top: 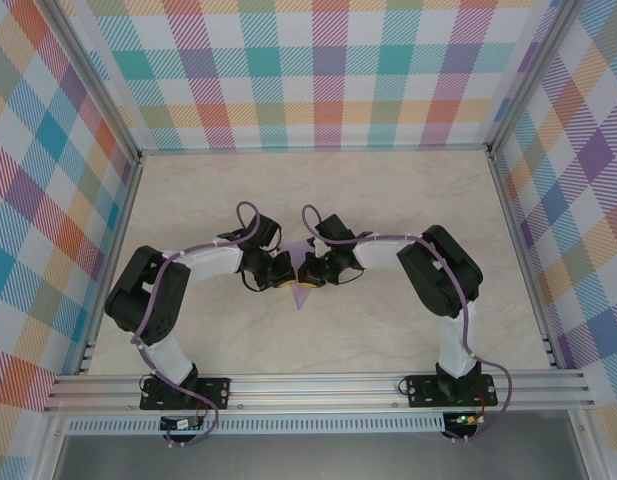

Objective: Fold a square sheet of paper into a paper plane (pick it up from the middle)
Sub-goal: Third fold the triangle at the center of the table.

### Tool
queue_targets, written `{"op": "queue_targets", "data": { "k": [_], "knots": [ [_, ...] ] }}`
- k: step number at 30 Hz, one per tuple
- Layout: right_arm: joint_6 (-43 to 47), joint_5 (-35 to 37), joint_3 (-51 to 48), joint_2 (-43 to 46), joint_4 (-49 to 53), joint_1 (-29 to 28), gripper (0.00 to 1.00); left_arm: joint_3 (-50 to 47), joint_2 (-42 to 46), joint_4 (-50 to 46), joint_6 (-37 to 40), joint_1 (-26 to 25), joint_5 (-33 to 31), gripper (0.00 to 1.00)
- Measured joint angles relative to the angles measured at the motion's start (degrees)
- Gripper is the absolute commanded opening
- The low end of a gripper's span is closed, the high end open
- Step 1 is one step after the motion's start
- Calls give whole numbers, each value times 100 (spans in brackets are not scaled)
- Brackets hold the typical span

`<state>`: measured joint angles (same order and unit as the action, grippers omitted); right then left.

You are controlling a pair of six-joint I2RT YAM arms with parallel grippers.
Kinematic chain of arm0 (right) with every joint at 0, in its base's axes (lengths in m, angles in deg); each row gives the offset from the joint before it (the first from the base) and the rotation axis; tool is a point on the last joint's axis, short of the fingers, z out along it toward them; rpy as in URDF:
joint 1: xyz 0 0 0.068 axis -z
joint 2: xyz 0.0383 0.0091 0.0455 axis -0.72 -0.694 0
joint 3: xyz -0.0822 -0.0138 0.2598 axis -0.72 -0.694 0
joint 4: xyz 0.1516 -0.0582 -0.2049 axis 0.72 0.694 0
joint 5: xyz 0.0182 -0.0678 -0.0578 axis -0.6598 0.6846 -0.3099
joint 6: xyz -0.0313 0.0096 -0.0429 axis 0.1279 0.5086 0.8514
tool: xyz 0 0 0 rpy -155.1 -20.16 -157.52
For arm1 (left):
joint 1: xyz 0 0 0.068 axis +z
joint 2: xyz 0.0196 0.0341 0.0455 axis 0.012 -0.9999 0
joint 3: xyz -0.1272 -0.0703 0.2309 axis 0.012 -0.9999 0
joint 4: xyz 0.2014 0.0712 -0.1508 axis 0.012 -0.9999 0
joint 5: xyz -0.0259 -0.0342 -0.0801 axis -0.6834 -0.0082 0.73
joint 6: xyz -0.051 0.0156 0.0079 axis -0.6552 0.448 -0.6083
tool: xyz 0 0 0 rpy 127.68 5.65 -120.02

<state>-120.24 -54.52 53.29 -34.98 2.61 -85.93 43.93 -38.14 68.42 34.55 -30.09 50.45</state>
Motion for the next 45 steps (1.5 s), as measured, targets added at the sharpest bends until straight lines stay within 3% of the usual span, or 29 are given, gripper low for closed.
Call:
{"op": "queue_targets", "data": {
  "k": [31, 45],
  "knots": [
    [15, -2, -44, 11, -63, 0, 0, 98, -205, 57, 4, -57, -306, 0],
    [190, 118, -544, 391, -382, 42, 0, 396, -396, -415, 136, -232, -706, 0]
  ]
}}
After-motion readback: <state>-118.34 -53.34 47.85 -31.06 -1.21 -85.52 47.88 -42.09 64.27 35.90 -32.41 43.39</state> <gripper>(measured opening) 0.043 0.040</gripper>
